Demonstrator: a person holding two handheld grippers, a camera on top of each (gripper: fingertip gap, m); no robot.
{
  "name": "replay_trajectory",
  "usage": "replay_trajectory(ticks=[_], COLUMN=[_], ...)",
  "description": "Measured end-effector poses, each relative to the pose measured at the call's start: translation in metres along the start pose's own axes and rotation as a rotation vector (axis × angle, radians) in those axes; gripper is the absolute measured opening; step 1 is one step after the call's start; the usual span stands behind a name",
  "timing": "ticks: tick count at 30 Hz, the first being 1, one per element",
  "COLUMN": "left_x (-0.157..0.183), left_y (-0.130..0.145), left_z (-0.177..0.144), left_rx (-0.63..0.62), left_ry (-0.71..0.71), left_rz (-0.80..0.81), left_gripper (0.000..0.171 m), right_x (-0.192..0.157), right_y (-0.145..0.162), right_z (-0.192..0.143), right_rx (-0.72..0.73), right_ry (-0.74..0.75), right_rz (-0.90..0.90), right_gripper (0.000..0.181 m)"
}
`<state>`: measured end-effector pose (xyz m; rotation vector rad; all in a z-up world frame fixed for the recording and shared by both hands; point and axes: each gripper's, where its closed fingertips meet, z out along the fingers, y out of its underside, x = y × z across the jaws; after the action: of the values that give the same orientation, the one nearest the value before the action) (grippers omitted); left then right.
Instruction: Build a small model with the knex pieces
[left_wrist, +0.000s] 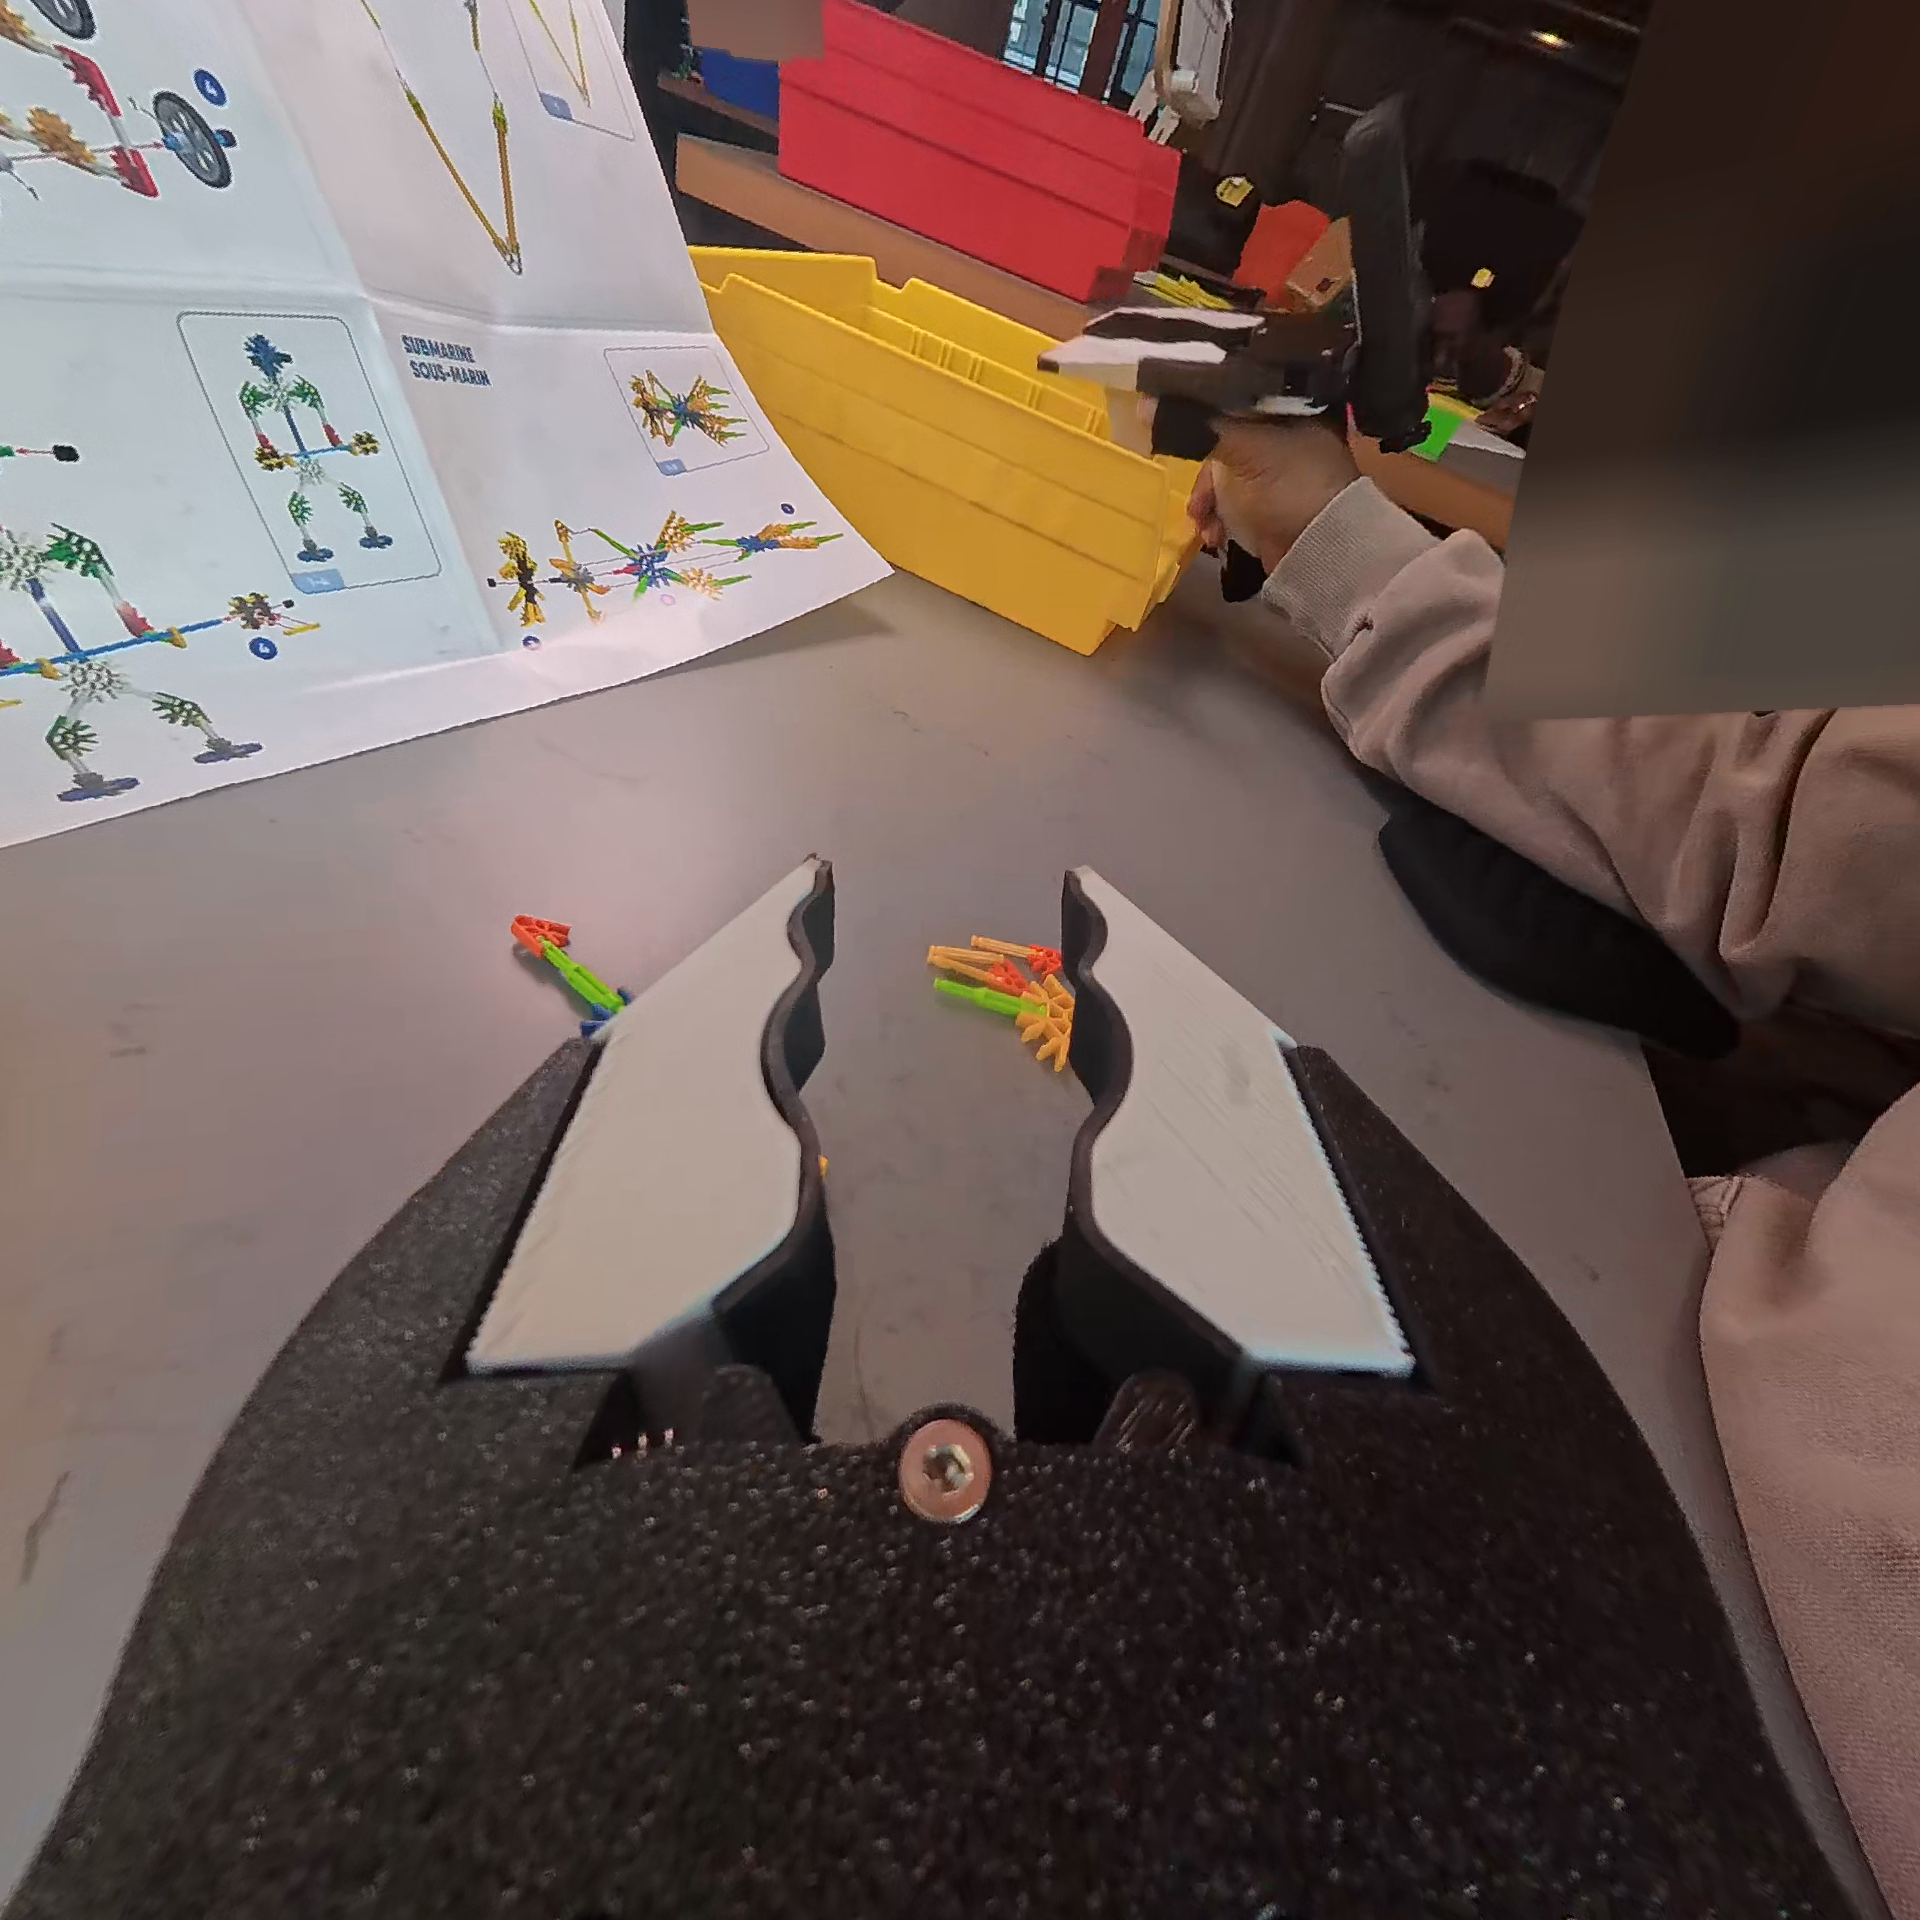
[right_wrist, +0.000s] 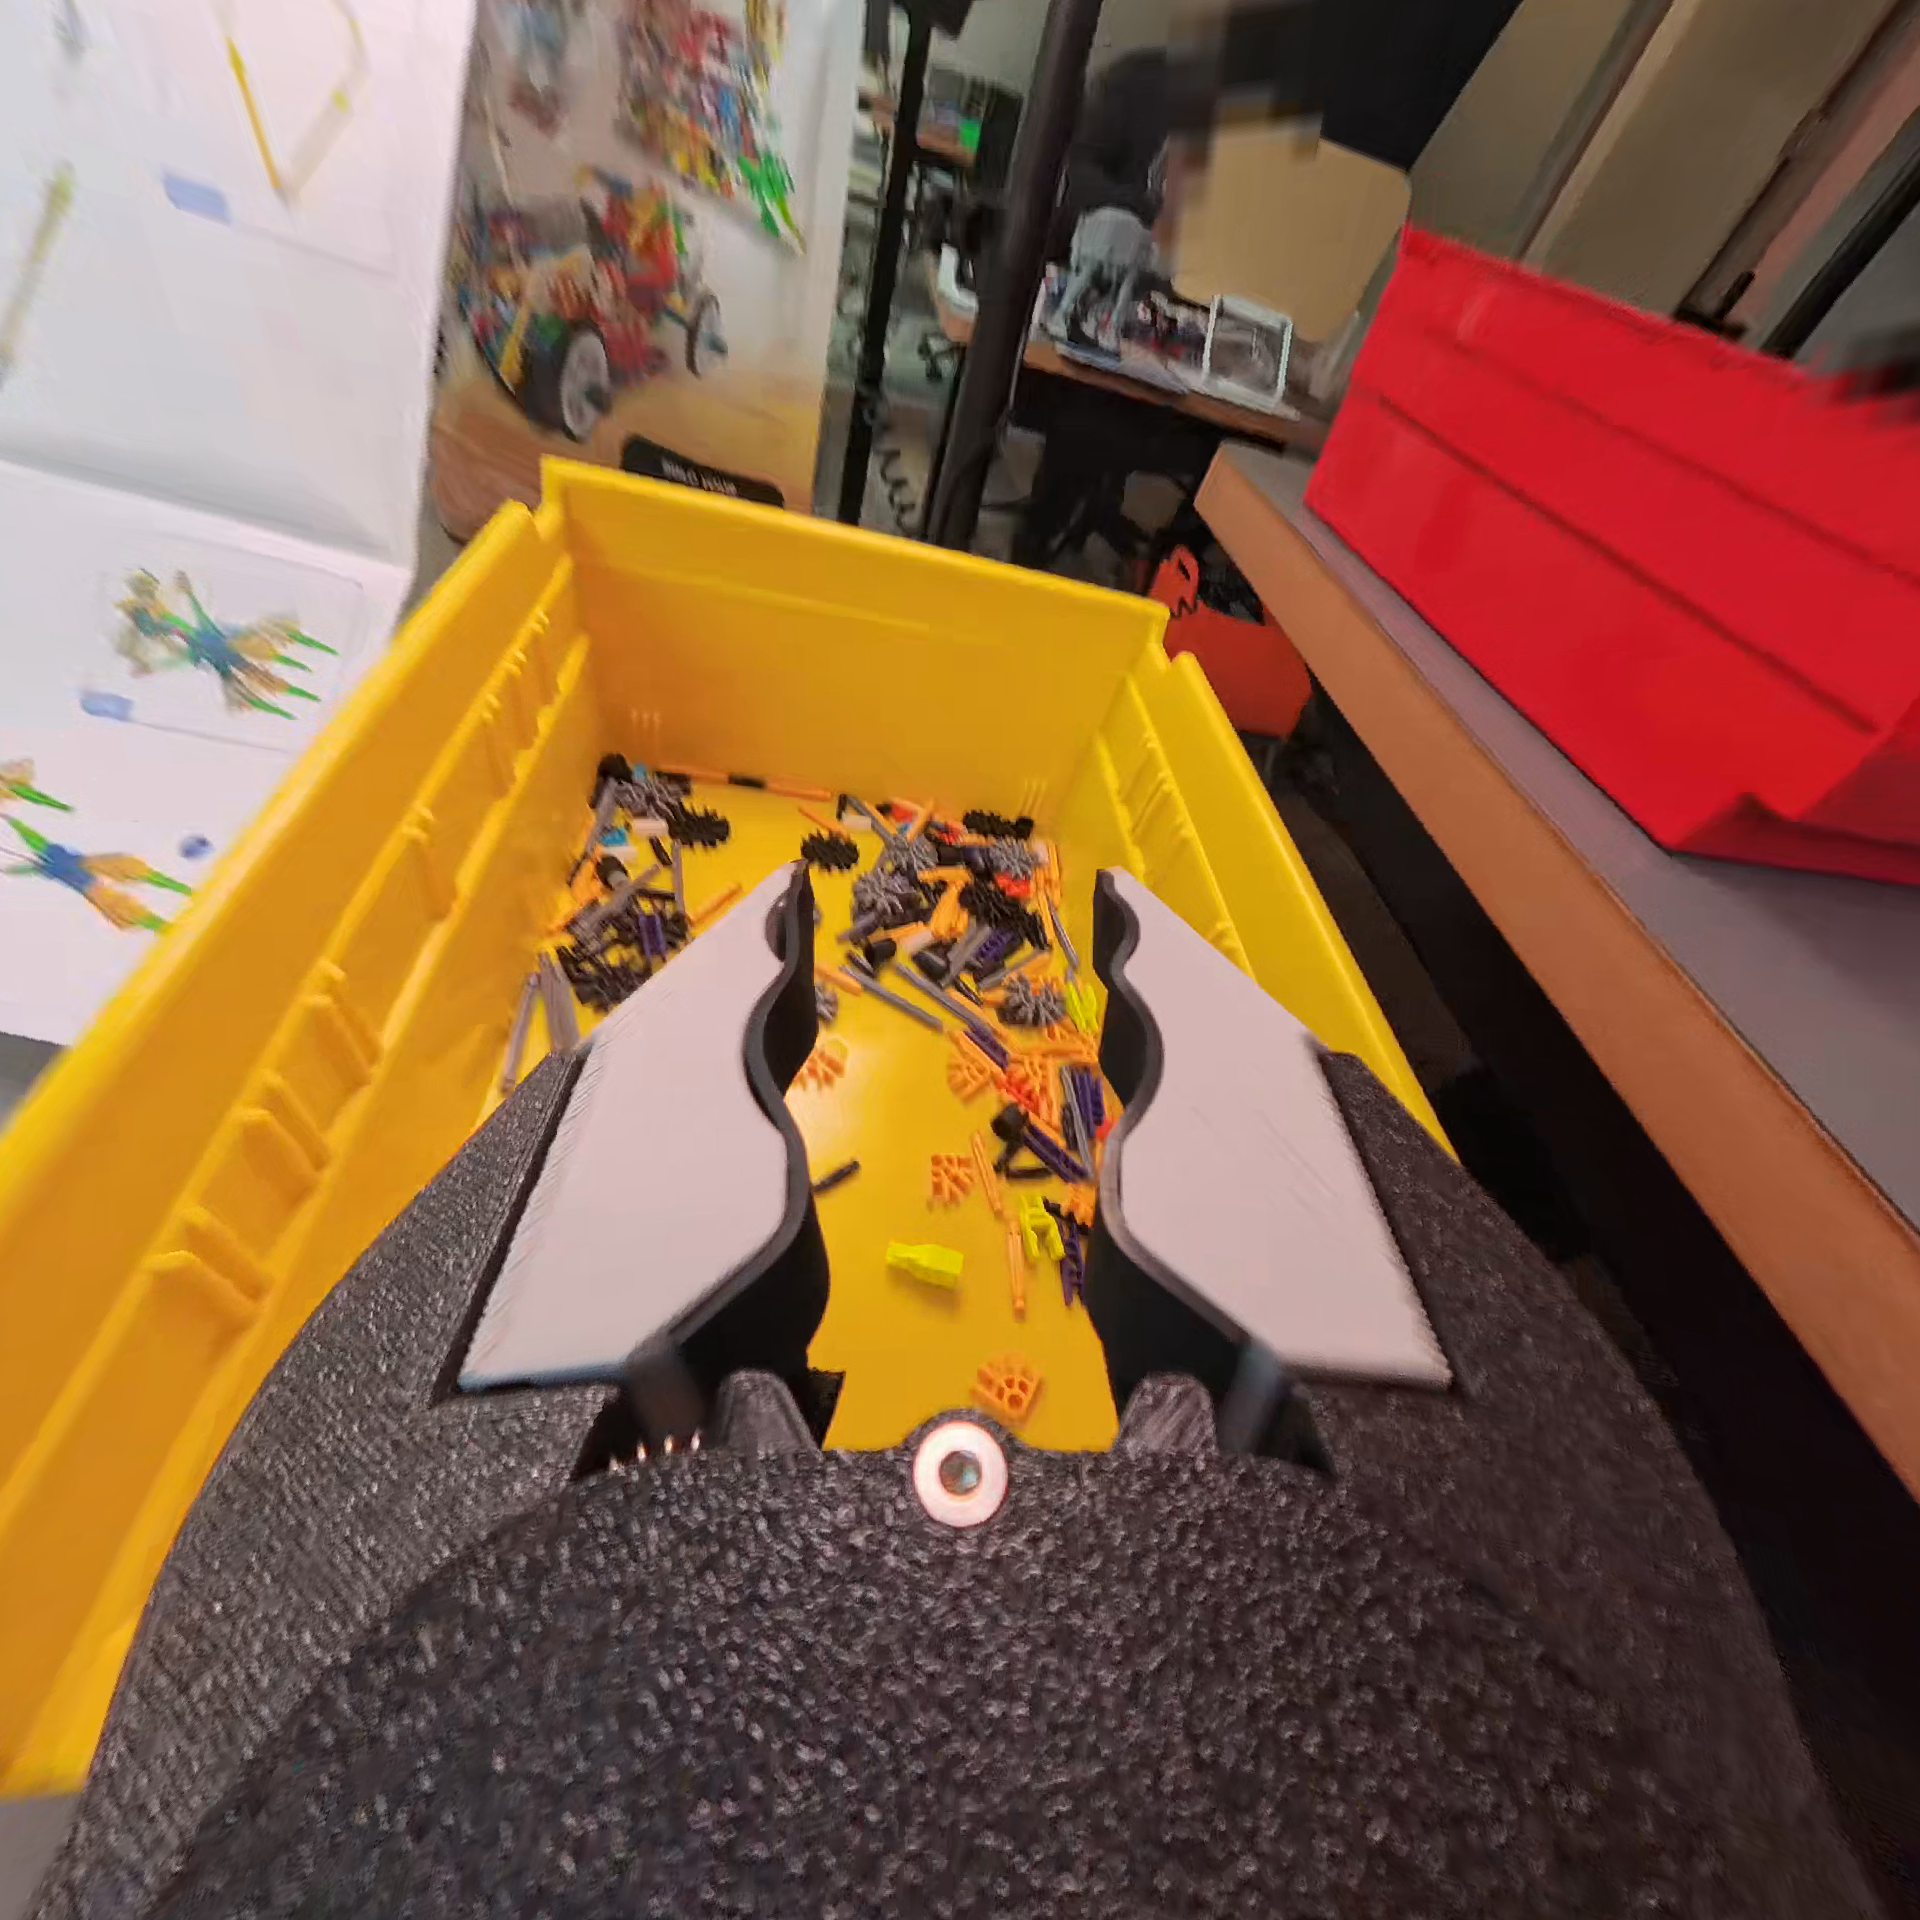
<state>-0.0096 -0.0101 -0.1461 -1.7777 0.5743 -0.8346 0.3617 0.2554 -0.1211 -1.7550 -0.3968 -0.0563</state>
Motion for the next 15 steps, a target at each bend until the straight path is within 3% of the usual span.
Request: replay_trajectory(ticks=[3, 5, 7, 9, 11, 15], left_x=[-0.001, -0.004, -0.009, -0.013, -0.016, -0.021], left_y=[0.001, 0.002, 0.007, 0.011, 0.012, 0.011], left_z=[0.001, 0.002, 0.003, 0.005, 0.005, 0.001], left_rx=[-0.008, -0.009, -0.019, -0.031, -0.031, -0.031], left_ry=[-0.018, -0.033, -0.043, -0.049, -0.057, -0.08], left_rz=[0.024, 0.032, 0.023, 0.008, 0.003, 0.014], left_gripper=[0.044, 0.044, 0.044, 0.044, 0.044, 0.043], right_x=[-0.035, -0.089, -0.155, -0.221, -0.275, -0.341], right_y=[-0.057, -0.09, -0.102, -0.088, -0.057, 0.019], right_z=[-0.027, -0.055, -0.085, -0.11, -0.127, -0.162], right_rx=[0.219, 0.337, 0.395, 0.361, 0.221, -0.077], right_ry=[-0.134, -0.325, -0.554, -0.787, -1.001, -1.318], right_rz=[0.005, -0.088, -0.235, -0.367, -0.421, -0.589], right_gripper=[0.051, 0.044, 0.04, 0.036, 0.035, 0.032])
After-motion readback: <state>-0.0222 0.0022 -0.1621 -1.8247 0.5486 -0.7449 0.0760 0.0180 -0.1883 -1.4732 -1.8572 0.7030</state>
